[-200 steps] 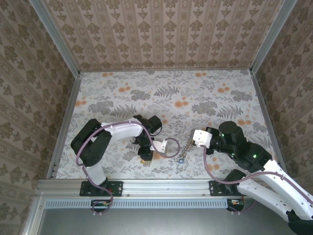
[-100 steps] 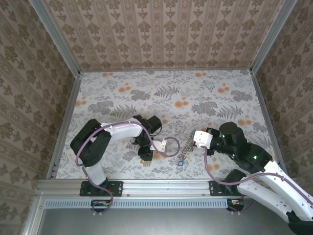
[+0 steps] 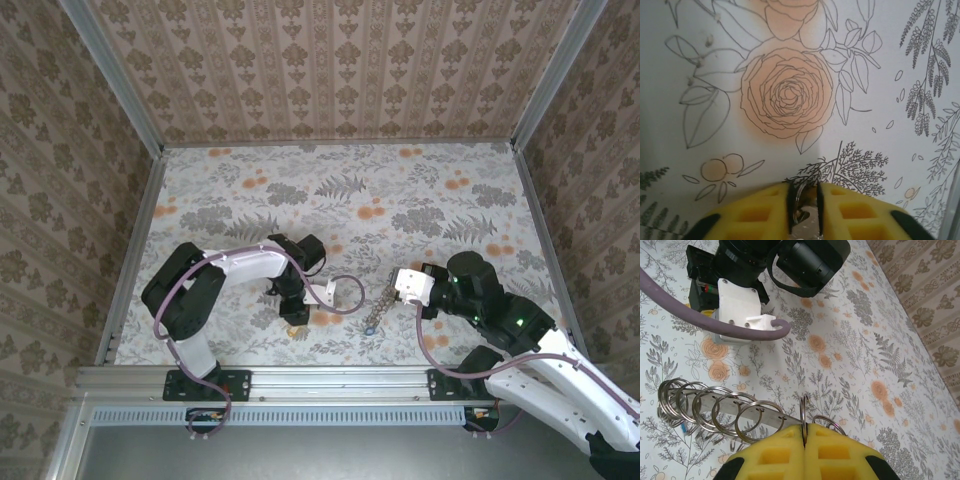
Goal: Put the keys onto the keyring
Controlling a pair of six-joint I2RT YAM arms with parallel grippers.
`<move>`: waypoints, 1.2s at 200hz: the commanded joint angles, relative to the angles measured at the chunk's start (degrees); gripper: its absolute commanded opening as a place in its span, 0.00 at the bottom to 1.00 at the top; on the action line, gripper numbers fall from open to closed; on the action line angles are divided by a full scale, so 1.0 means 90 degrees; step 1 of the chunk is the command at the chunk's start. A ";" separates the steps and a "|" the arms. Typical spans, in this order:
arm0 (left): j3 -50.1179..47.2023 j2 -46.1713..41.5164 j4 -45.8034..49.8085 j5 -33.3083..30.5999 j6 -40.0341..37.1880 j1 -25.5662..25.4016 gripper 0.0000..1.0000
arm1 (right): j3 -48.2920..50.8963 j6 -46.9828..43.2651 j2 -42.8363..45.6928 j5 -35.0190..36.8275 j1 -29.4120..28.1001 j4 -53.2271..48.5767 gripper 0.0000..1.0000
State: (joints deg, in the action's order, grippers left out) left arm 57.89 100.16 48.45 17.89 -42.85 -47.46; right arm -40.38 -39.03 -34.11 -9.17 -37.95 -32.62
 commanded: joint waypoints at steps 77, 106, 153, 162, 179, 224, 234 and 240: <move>0.0155 -0.0580 0.0465 -0.0170 -0.0092 0.0126 0.01 | 0.0002 -0.0066 0.0079 0.0051 0.0033 0.0172 0.00; 0.0136 -0.0705 0.0346 -0.0063 -0.0029 0.0193 0.20 | 0.0004 -0.0068 0.0063 0.0032 0.0028 0.0176 0.00; -0.0009 -0.0377 0.0263 -0.0392 0.0178 0.0242 0.25 | 0.0004 -0.0070 0.0074 0.0042 0.0033 0.0170 0.00; -0.0050 -0.0384 0.0209 -0.0404 0.0212 0.0239 0.26 | 0.0004 -0.0069 0.0069 0.0042 0.0037 0.0168 0.00; -0.0122 -0.0455 0.0081 -0.0435 0.0283 0.0253 0.29 | 0.0004 -0.0078 0.0072 0.0042 0.0035 0.0168 0.00; -0.0178 -0.0626 -0.0136 -0.0762 0.0393 0.0343 0.38 | -0.0008 -0.0078 0.0070 0.0033 0.0028 0.0168 0.00; -0.0156 -0.0636 -0.0150 -0.0786 0.0415 0.0370 0.38 | -0.0005 -0.0078 0.0069 0.0032 0.0033 0.0172 0.00; -0.0166 -0.0643 -0.0149 -0.0796 0.0438 0.0380 0.39 | -0.0005 -0.0078 0.0070 0.0032 0.0035 0.0172 0.00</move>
State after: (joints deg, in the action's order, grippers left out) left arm 56.73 96.01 47.27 12.32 -40.18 -44.84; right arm -40.36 -39.05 -34.11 -9.17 -37.85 -32.62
